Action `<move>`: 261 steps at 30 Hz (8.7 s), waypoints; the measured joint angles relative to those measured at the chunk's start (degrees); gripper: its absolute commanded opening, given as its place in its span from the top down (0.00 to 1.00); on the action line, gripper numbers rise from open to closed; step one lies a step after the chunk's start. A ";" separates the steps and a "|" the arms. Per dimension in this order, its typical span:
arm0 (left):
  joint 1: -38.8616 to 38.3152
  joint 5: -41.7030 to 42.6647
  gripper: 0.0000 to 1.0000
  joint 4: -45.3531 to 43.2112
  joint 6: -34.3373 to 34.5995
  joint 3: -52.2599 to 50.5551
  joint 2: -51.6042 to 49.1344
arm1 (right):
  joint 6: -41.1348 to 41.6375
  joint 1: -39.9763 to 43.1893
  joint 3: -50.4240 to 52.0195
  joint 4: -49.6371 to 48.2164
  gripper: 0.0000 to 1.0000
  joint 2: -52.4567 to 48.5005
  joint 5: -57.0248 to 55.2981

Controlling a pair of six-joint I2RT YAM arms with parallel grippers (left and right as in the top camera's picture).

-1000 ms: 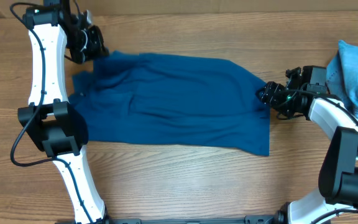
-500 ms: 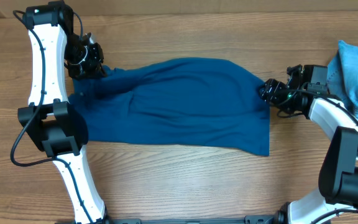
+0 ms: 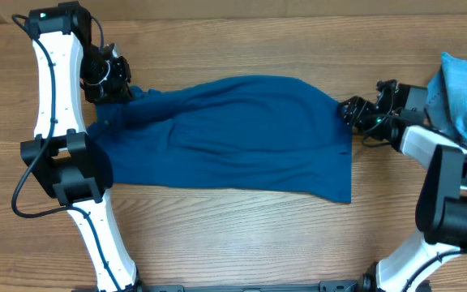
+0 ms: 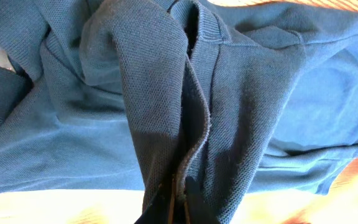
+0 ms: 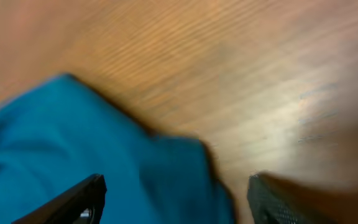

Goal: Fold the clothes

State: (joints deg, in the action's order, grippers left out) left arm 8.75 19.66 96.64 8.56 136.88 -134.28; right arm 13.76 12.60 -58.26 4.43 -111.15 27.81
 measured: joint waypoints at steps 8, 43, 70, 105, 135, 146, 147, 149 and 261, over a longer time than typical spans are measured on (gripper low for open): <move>0.02 -0.44 0.96 0.00 0.00 0.00 0.00 | 0.94 0.07 -2.34 -0.46 0.42 -2.86 3.67; 5.33 -1.68 0.96 0.00 -10.69 0.00 0.00 | -6.19 0.92 -7.21 23.17 0.84 4.72 9.22; 5.49 -1.66 0.96 0.02 -10.69 0.00 0.00 | -3.56 1.88 -7.28 28.83 0.37 4.76 1.05; 5.64 -0.98 0.96 -0.07 -11.78 0.02 0.00 | 0.46 -1.95 -7.30 11.63 0.93 -0.98 1.38; 6.03 1.38 0.94 -0.79 -11.96 5.99 0.00 | 0.09 -1.22 -7.91 -8.52 0.96 0.24 14.51; 6.03 1.38 0.94 -0.39 -11.96 5.99 0.00 | -2.75 0.59 -8.13 1.33 0.96 10.38 18.80; 6.03 1.38 0.94 -0.17 -11.96 5.99 0.00 | -3.13 0.59 -8.24 2.91 0.96 11.21 18.99; 6.03 1.38 0.94 -0.11 -11.96 5.99 0.00 | -3.54 0.57 -8.39 5.99 0.96 12.13 19.43; 5.97 1.84 0.94 0.02 -11.93 5.99 0.00 | -1.75 -2.45 -8.61 -9.35 0.96 -9.27 0.55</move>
State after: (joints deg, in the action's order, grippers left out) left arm 14.72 21.50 96.66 -3.38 142.87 -134.28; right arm 12.01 10.15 -66.87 -4.93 -120.42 28.36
